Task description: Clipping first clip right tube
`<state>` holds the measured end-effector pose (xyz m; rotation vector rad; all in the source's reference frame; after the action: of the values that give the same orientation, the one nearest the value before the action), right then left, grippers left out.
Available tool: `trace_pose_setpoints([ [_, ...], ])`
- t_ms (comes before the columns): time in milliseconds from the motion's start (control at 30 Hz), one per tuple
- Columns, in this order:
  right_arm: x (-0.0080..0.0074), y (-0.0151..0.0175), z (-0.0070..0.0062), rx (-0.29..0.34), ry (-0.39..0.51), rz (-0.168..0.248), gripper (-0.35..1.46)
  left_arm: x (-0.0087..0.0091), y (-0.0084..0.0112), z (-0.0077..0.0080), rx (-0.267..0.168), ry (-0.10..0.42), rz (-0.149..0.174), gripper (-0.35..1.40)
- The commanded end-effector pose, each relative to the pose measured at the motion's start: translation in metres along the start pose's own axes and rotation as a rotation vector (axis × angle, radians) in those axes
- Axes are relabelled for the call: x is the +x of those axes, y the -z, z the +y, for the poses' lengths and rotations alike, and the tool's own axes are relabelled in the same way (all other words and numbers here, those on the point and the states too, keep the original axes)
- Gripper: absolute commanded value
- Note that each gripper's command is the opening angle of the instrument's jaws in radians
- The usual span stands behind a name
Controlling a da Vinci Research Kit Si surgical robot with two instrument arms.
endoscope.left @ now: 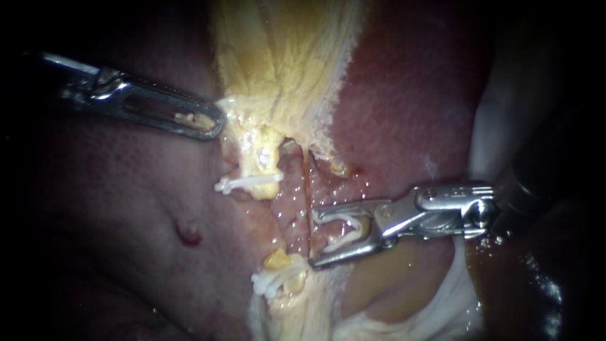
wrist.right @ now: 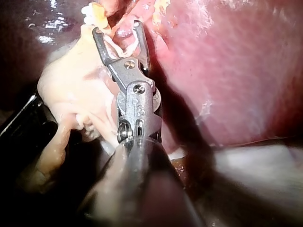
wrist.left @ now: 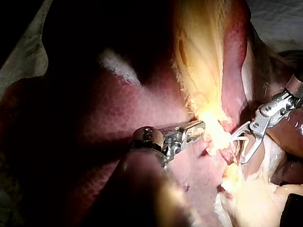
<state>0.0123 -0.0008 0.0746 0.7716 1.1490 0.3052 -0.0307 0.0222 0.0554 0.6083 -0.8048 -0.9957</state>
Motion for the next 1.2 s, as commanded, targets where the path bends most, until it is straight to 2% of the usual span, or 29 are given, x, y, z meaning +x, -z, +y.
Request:
trace_pose_setpoints([
  [33, 0.0000, -0.0001, 0.0000, 0.002, 0.001, -0.001, 0.50, 0.0000, 0.0000, 0.0000, 0.000, 0.000, 0.000, -0.35],
  [333, -0.0002, -0.0019, 0.0003, 0.031, -0.013, 0.000, 0.50, 0.0000, 0.0000, 0.0000, 0.000, 0.000, 0.000, -0.35],
  [500, 0.0000, -0.0027, 0.0003, 0.051, -0.031, 0.033, 0.50, 0.0000, 0.0000, 0.0000, 0.000, 0.000, 0.000, -0.35],
  [867, 0.0003, -0.0034, 0.0003, 0.075, -0.047, 0.056, 0.50, 0.0000, 0.0000, 0.0000, 0.000, 0.000, 0.000, -0.35],
  [1067, 0.0005, -0.0034, -0.0004, 0.089, -0.062, 0.073, 0.50, 0.0000, 0.0000, 0.0001, 0.000, 0.000, 0.000, -0.35],
  [1200, 0.0010, -0.0032, -0.0014, 0.107, -0.074, 0.108, 0.50, 0.0001, 0.0000, 0.0001, 0.000, 0.000, 0.000, -0.35],
])
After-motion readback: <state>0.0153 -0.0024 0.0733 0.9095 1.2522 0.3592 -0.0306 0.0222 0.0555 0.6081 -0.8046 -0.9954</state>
